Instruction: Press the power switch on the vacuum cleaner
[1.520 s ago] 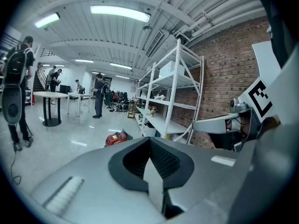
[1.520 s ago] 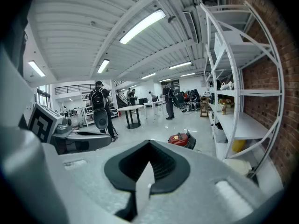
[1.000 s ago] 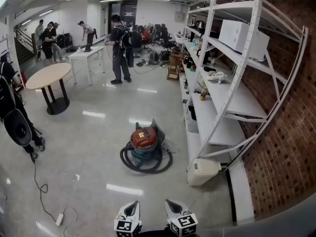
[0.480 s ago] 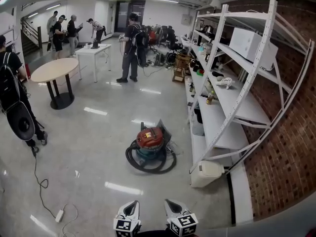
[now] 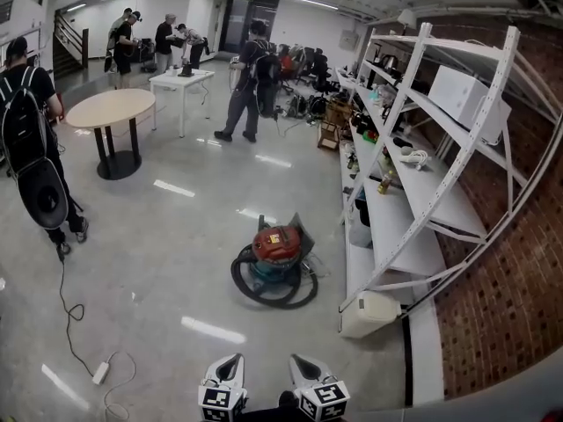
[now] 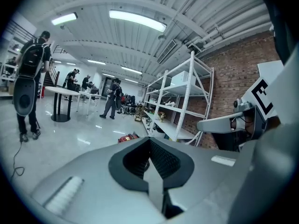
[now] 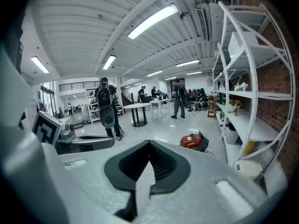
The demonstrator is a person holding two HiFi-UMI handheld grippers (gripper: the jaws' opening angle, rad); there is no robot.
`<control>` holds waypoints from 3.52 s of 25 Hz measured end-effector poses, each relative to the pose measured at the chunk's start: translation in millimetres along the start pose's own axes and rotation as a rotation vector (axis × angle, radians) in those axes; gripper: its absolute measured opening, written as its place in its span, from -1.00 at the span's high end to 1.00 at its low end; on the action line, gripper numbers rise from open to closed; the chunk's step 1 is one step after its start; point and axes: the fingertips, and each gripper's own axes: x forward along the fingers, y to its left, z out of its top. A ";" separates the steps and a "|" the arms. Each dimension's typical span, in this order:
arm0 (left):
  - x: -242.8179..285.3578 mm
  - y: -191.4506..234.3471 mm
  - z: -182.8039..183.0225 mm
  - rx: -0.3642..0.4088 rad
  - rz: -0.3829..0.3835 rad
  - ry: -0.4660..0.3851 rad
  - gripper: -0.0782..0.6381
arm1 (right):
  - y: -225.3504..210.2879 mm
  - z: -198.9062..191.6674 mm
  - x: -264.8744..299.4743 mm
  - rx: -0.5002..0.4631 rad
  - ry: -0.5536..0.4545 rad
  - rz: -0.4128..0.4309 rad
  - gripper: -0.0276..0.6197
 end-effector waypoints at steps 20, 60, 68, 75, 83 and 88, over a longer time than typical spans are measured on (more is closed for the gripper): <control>101.5 26.2 21.8 0.009 0.184 0.015 0.74 | -87.6 41.0 100.4 0.008 -0.033 0.130 0.94; 349.4 57.6 95.7 0.054 0.098 0.049 0.74 | -258.5 115.8 243.5 0.026 -0.006 0.053 0.94; 393.9 134.5 112.5 0.018 0.092 0.065 0.74 | -261.0 147.0 327.3 0.003 0.043 0.016 0.94; 429.2 194.0 135.8 0.018 0.086 0.054 0.74 | -256.8 171.6 387.5 -0.029 0.083 -0.004 0.94; 446.6 231.1 119.5 0.002 0.113 0.115 0.74 | -256.5 158.6 426.6 -0.014 0.172 -0.009 0.94; 471.9 246.4 96.9 0.010 0.133 0.160 0.74 | -270.7 142.5 460.6 0.000 0.206 0.000 0.94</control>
